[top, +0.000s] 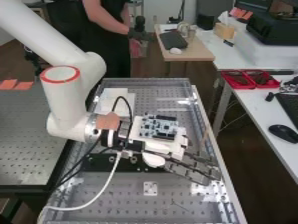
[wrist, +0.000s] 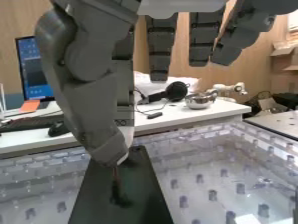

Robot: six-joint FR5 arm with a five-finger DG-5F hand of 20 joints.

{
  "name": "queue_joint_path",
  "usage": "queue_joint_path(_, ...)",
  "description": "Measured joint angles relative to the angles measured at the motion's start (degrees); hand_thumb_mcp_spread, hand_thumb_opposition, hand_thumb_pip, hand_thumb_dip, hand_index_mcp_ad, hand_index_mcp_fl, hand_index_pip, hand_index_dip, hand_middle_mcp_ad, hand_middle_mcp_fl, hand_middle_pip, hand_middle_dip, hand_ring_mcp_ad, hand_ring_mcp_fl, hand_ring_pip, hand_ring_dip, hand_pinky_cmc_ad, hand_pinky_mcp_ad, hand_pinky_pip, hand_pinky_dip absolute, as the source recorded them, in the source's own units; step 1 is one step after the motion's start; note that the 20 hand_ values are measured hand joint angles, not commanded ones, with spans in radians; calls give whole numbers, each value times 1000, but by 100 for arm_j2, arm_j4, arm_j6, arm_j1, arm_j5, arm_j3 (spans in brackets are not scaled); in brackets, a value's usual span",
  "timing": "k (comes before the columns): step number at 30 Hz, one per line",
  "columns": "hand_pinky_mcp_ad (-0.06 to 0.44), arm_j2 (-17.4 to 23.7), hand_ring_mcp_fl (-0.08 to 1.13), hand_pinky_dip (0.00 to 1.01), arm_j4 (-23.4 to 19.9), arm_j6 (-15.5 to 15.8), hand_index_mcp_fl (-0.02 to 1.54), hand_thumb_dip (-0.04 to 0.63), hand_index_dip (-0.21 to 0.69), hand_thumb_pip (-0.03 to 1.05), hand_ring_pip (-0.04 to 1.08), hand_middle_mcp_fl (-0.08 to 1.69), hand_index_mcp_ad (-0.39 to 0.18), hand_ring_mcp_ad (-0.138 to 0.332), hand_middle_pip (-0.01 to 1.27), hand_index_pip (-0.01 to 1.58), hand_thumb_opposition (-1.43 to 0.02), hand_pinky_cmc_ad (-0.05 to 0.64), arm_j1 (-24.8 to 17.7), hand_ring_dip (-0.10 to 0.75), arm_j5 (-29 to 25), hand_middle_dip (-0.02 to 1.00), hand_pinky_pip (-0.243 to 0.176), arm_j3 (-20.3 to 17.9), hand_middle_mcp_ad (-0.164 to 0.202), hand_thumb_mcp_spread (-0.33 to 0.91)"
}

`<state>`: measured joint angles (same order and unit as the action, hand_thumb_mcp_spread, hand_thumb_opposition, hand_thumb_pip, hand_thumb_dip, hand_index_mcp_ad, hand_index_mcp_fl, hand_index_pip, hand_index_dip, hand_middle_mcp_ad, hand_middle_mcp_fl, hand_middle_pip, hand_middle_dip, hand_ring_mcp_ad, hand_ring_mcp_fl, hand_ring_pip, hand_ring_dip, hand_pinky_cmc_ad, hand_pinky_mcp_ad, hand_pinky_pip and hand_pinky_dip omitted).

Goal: Grab the drill bit and place it in the clear container

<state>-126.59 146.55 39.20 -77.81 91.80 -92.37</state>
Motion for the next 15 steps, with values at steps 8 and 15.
queue_joint_path(8,157,184,80,185,-93,3,775,262,51,440,110,216,-168,183,127,1182,-962,291,21,9,23,173,-59,-23,51,646)
queue_joint_path(15,157,504,80,185,-189,52,815,262,51,440,113,216,-168,183,127,1150,-970,293,26,9,66,173,-59,-112,49,648)
